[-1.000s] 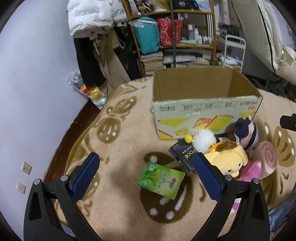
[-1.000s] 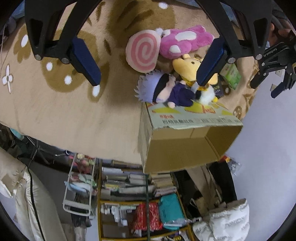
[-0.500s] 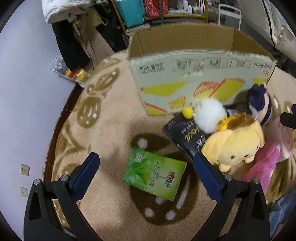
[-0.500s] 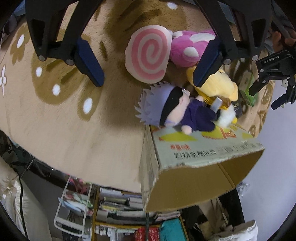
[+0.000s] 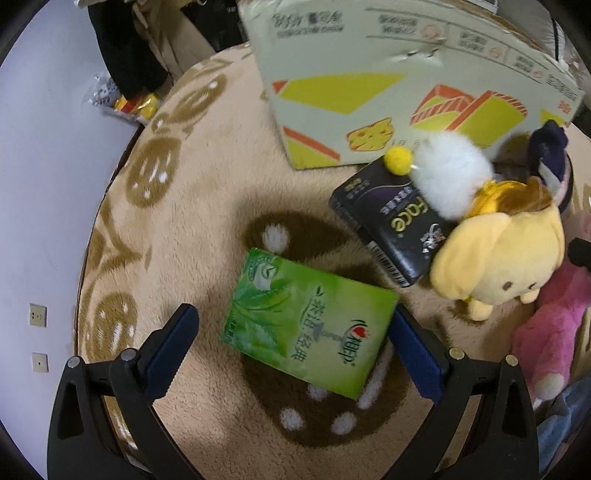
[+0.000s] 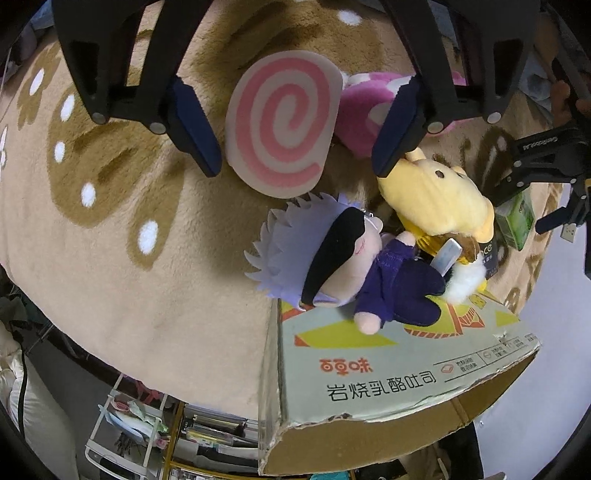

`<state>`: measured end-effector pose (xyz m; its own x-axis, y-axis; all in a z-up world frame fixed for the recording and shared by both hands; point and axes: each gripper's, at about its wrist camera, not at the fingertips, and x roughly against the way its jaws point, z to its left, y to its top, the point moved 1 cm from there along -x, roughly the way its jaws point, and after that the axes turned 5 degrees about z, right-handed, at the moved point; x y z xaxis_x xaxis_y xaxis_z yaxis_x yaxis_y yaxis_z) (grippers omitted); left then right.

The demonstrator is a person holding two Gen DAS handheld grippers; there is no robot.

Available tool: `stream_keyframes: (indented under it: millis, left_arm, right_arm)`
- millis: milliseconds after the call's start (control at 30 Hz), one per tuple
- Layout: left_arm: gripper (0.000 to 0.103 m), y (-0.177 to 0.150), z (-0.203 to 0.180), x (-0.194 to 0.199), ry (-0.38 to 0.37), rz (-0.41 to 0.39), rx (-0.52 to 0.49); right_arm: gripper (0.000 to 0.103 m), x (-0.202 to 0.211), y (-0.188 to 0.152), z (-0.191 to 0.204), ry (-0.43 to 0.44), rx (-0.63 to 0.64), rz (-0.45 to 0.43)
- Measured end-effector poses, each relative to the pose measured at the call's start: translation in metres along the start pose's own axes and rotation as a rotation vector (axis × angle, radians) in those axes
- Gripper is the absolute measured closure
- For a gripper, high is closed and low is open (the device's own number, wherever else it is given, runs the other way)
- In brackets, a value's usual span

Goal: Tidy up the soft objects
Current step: 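Lower the left tool onto the green tissue pack while the right tool grasps the pink-swirl cushion, then lift the green tissue pack with the left tool while the right tool lifts the pink-swirl cushion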

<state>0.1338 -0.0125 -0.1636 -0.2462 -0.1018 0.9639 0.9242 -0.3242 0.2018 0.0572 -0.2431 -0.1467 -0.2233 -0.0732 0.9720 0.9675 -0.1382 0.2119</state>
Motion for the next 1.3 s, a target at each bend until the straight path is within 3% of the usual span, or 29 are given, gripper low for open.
stream_keyframes:
  millis: [267,400,533,600,667,767,1067,1300]
  left_arm:
    - [0.004,-0.001,0.006,-0.013,-0.029,0.038,0.038]
    - [0.017,0.0,0.006,-0.015,-0.063,0.042,0.043]
    - [0.021,-0.001,0.003,-0.013,-0.066,0.032,0.029]
    - [0.021,0.0,0.002,-0.012,-0.067,0.029,0.028]
    - [0.021,-0.003,-0.002,-0.009,-0.065,0.027,0.029]
    - [0.021,-0.005,-0.002,-0.007,-0.058,0.025,0.031]
    - [0.022,-0.011,0.002,-0.001,-0.074,0.023,0.072]
    - [0.022,-0.015,0.004,0.013,-0.038,-0.011,0.087]
  right_arm:
    - [0.022,0.004,-0.009,0.005,0.018,-0.015,0.0]
    - [0.023,0.006,-0.01,0.001,0.025,-0.029,-0.004]
    - [0.023,0.01,-0.009,-0.005,0.033,-0.048,-0.019]
    - [0.035,0.01,-0.008,-0.008,0.038,-0.052,-0.017]
    - [0.038,0.008,-0.007,-0.011,0.035,-0.059,-0.012]
    - [0.05,0.005,-0.006,-0.012,0.014,-0.049,-0.002]
    - [0.061,0.002,-0.005,-0.015,0.004,-0.037,-0.009]
    - [0.062,0.004,-0.008,-0.015,0.009,-0.048,-0.019]
